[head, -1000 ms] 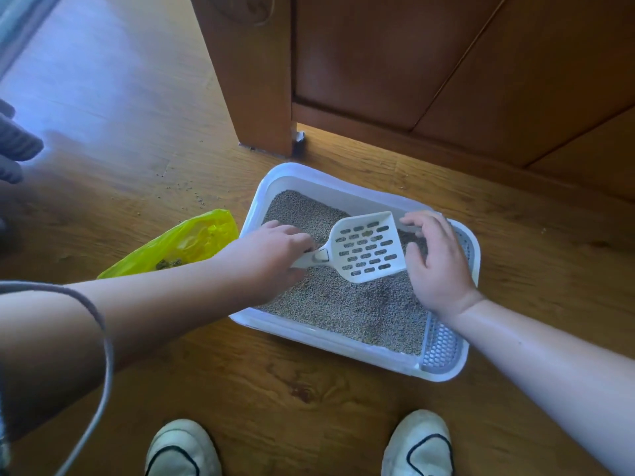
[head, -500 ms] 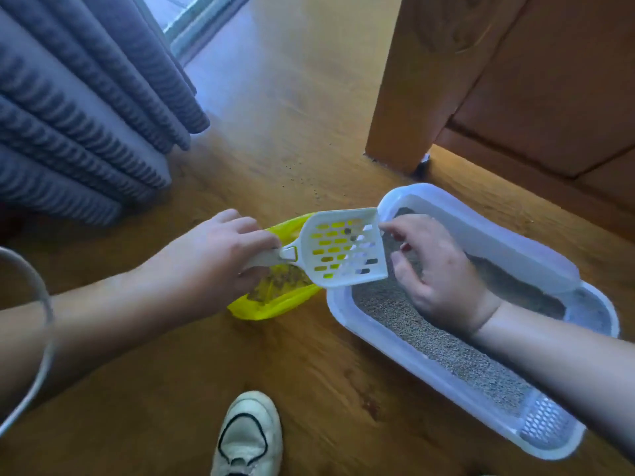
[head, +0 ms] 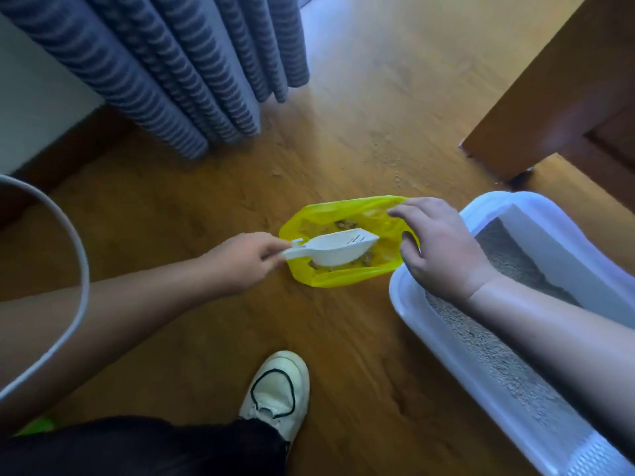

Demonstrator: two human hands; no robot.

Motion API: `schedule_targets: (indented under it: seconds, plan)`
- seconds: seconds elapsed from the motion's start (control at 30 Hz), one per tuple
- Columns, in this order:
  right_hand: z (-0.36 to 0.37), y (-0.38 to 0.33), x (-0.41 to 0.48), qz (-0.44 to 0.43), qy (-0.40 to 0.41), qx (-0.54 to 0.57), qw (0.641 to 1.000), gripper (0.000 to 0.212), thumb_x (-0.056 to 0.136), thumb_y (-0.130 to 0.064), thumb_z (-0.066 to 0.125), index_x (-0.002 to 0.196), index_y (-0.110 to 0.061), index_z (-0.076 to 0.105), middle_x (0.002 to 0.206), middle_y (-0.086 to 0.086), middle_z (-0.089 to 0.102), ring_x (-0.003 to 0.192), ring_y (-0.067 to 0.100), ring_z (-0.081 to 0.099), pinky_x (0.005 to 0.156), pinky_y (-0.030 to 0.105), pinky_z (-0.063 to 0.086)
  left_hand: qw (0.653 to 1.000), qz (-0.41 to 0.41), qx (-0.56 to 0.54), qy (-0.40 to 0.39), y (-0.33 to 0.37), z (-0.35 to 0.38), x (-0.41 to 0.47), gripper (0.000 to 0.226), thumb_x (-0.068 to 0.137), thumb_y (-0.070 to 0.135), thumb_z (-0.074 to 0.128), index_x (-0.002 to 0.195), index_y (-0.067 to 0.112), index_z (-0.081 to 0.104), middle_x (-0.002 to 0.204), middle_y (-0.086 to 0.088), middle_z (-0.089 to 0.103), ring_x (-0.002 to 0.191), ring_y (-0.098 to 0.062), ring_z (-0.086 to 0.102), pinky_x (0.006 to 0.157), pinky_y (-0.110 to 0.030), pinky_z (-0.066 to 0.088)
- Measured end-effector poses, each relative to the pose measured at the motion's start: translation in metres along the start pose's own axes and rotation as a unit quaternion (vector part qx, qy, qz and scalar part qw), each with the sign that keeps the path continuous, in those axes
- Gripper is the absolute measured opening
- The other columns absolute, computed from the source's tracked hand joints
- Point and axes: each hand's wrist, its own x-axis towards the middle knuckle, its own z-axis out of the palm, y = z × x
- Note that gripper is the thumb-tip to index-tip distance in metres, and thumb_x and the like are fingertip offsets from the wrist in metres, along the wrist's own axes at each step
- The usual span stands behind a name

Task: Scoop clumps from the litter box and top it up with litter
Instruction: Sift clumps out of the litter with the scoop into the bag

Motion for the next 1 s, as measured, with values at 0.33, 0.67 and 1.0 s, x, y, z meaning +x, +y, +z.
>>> schedule_targets:
  seconds: [0.33, 0.67, 1.0]
  plan:
    - [0.001, 0.007, -0.004, 0.006, 0.001, 0.018, 1.0, 0.038, 0.082, -0.01, 0.053, 0.118, -0.008, 0.064, 0.12, 0.009, 0.062, 0.12, 0.03, 0.051, 0.104, 0.044, 0.04, 0.878, -0.192, -0.429, -0.089, 0.006, 0.009, 0.007, 0.029, 0.104, 0.026, 0.048, 0.11, 0.007, 0.069, 0.086, -0.006, 0.07, 0.068, -0.014, 0.061, 0.056, -0.03, 0.05]
    - [-0.024, 0.017, -0.012, 0.017, 0.068, 0.063, 0.996, 0.036, 0.086, -0.008, 0.051, 0.121, -0.005, 0.061, 0.122, 0.01, 0.058, 0.119, 0.029, 0.05, 0.109, 0.036, 0.036, 0.979, 0.02, -0.201, -0.001, 0.033, -0.021, 0.014, 0.013, 0.095, 0.028, 0.065, 0.105, 0.034, 0.07, 0.093, 0.007, 0.073, 0.08, -0.012, 0.067, 0.071, -0.033, 0.055]
    - [-0.088, 0.07, -0.114, 0.1, 0.136, -0.001, 0.986, 0.043, 0.091, -0.016, 0.044, 0.129, 0.002, 0.053, 0.129, 0.014, 0.054, 0.122, 0.028, 0.048, 0.112, 0.036, 0.031, 0.87, 0.419, 0.221, 0.136, 0.188, -0.004, 0.065, 0.031, 0.092, 0.039, 0.051, 0.113, 0.022, 0.067, 0.088, 0.0, 0.062, 0.078, -0.027, 0.05, 0.073, -0.037, 0.046]
